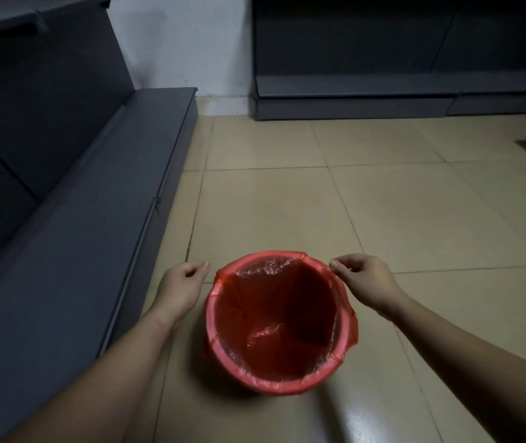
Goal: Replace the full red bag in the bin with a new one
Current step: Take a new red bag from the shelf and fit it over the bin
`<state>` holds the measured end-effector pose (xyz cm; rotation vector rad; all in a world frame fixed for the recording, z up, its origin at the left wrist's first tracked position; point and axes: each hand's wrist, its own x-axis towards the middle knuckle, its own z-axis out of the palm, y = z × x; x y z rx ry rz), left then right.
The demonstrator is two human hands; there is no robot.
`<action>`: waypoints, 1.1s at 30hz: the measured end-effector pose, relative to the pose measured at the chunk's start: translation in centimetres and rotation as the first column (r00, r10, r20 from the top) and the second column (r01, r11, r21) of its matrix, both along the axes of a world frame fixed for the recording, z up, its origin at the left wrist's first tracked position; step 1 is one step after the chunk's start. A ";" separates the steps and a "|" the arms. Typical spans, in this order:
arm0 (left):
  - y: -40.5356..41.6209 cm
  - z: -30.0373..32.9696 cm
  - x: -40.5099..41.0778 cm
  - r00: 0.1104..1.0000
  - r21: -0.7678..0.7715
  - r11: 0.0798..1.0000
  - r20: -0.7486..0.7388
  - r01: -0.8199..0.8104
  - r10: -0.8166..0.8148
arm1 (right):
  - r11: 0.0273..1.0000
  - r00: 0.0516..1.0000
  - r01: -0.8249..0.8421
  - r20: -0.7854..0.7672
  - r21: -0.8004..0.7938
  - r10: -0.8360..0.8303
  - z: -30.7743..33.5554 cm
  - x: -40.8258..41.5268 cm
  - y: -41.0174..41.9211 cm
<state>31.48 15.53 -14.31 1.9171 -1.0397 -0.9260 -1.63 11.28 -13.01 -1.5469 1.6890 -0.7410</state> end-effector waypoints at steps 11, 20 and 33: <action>-4.5 1.2 -2.6 0.986 0.164 0.984 -0.162 0.071 -0.044 | 0.965 0.996 -0.072 0.063 0.253 0.058 0.0 3.7 -5.9; -4.9 -0.3 -2.4 0.964 0.246 0.969 -0.264 0.032 0.036 | 0.952 0.992 -0.048 0.124 0.303 0.011 -0.7 3.4 -5.7; 6.3 0.6 0.5 0.962 0.316 0.934 -0.261 0.167 -0.083 | 0.986 0.991 0.100 -0.098 0.135 -0.087 -1.3 -1.3 3.5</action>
